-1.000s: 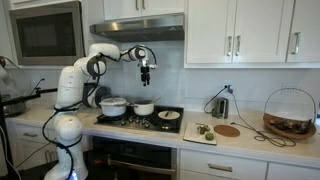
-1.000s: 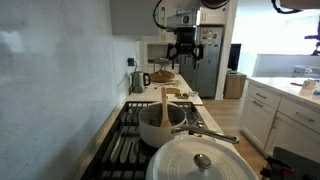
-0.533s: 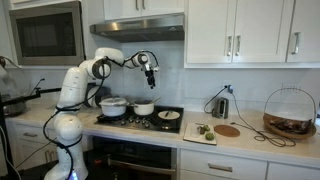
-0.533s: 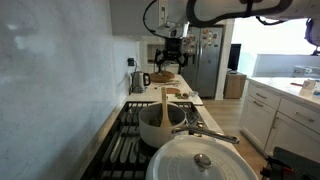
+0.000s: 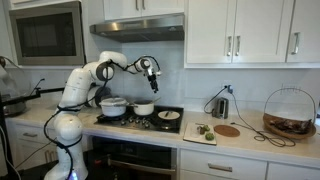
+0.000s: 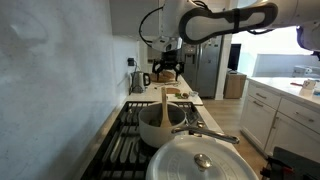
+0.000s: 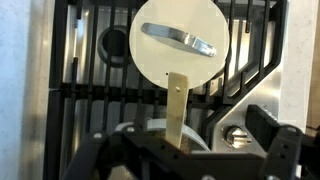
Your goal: Remove the wooden spatula from the chopping board, place the spatula in the open grey pot on the right side of the stove, stir the contents of the pot with the spatula, remove the spatula from the pot and put it on the chopping board
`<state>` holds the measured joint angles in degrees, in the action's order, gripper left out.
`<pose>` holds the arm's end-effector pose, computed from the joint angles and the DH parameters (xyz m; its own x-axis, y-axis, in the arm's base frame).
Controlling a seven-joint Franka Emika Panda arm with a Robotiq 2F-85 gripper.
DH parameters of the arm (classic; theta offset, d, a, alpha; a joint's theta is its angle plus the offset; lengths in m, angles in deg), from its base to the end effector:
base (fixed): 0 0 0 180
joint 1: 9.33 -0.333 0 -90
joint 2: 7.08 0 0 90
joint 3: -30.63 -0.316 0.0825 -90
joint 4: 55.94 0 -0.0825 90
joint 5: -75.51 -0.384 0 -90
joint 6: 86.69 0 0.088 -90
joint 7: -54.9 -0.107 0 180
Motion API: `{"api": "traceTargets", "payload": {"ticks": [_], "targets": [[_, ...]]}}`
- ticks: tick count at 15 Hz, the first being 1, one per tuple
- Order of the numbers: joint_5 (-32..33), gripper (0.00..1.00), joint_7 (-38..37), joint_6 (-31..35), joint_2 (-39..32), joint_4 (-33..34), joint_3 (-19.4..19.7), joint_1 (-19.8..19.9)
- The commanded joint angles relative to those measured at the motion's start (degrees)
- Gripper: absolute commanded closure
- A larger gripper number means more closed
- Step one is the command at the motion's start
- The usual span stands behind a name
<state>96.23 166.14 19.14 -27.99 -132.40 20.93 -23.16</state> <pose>0.6456 0.2285 0.5447 -0.7005 0.6354 -0.3249 0.6656 0.7460 0.0238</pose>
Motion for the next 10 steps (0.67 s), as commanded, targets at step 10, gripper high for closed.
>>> {"api": "traceTargets", "payload": {"ticks": [10], "targets": [[4.99,0.00,-0.14,3.66,-2.78,-1.25,0.31,-0.34]]}}
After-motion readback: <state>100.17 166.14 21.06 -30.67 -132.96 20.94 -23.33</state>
